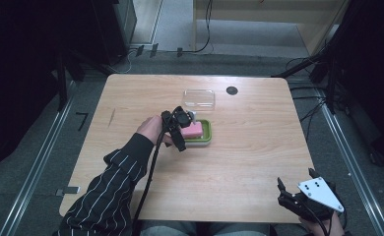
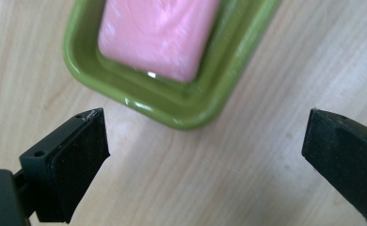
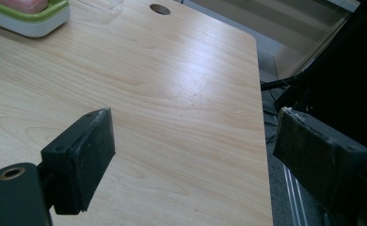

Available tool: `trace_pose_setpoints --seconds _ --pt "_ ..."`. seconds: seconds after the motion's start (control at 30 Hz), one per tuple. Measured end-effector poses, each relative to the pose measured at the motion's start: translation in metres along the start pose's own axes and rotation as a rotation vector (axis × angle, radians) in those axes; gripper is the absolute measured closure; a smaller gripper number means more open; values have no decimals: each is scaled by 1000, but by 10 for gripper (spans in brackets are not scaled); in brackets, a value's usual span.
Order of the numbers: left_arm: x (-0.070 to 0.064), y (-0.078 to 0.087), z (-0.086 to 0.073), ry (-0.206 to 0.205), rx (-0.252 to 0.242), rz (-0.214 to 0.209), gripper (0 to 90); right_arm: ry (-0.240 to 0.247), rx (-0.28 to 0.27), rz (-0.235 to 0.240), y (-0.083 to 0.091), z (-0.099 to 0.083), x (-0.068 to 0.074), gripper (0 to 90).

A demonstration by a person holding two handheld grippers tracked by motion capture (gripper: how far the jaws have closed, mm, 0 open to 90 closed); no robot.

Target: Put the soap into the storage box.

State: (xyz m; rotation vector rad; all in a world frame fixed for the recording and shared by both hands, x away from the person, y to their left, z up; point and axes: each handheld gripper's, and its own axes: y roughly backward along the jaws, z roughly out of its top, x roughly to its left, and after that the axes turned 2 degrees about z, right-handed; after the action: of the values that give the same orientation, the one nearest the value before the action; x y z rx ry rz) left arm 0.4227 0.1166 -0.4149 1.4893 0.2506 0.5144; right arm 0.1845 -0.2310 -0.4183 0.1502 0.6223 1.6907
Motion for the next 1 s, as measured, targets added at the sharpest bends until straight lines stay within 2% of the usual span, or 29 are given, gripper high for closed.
trace_pose_setpoints --seconds 0.2,0.43,0.5,0.73,0.8,1.0 --pt "-12 3 -16 22 11 0 12 7 -5 7 -1 1 1 139" --pt "-19 3 -33 58 15 2 5 7 -5 10 -2 2 2 139" --pt "-23 2 -39 45 26 5 5 8 -8 12 -3 3 2 139" --pt "-32 -7 -56 59 53 -9 5 9 -11 14 -4 4 3 139" --pt "-35 -8 -61 76 56 -4 5 12 -13 14 -4 4 3 139" --pt "-45 -10 -74 82 74 2 5 12 -16 19 -5 4 4 139"
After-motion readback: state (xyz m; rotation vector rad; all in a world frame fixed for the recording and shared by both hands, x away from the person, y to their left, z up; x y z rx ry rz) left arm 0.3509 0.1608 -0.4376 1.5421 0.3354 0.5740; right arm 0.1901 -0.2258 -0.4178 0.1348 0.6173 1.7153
